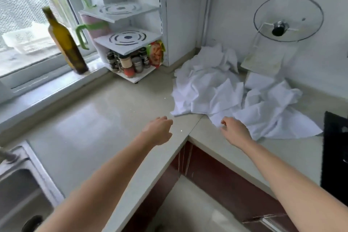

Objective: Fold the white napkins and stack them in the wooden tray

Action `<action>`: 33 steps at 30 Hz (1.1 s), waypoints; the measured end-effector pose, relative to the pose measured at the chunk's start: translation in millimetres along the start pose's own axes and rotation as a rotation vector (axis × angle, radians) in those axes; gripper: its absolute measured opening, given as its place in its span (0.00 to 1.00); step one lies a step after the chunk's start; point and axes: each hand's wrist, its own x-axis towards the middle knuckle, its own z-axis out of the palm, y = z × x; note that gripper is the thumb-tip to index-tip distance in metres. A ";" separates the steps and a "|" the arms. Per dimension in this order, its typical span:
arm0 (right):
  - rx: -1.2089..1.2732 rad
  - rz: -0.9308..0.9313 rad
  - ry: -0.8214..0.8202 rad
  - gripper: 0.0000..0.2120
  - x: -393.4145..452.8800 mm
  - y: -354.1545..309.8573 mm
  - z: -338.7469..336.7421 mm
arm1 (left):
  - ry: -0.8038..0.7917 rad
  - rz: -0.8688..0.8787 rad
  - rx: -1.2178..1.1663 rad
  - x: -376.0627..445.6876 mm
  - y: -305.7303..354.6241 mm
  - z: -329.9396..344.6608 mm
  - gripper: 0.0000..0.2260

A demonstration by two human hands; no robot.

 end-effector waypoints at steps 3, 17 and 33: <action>-0.110 -0.030 -0.005 0.14 30.7 19.5 -9.7 | 0.001 0.072 -0.036 46.4 10.9 -5.3 0.19; -0.543 -0.592 -0.133 0.24 192.0 83.9 16.3 | 0.004 0.236 0.120 189.9 60.5 19.9 0.25; 0.680 -0.493 0.318 0.10 242.0 4.6 -121.6 | 0.537 0.108 -1.075 218.4 72.1 -90.7 0.12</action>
